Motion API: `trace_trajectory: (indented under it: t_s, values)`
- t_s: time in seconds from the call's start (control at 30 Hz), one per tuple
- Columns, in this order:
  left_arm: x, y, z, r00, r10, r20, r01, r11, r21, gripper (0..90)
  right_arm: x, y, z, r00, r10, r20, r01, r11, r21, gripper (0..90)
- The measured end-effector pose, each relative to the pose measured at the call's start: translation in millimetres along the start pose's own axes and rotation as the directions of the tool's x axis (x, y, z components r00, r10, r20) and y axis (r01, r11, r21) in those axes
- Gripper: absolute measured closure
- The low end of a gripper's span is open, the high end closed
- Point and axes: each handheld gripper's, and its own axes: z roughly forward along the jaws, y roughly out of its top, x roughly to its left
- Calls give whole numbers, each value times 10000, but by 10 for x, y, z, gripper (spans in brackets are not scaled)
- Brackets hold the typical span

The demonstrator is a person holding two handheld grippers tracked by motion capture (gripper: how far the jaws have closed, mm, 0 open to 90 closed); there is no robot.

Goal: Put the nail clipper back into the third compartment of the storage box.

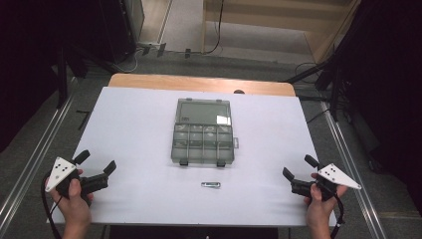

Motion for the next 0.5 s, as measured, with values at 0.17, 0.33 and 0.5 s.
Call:
trace_trajectory:
  t_s: [0.17, 0.33, 0.5]
  values:
    - [-5, -3, -1, 10000, 4, -8, -4, 10000, 9, 1, 10, 31, 15, 9999, -90, -83, 91, 9999, 113, 29]
    - [-3, -7, -6, 10000, -52, -34, 52, 10000, -32, 1, 50, 104, 23, 9992, -298, -257, 303, 9994, 170, 43]
    - [-3, -11, -14, 10000, -66, -40, 66, 10000, -53, 1, 110, 188, 44, 9969, -592, -523, 603, 9980, 201, 50]
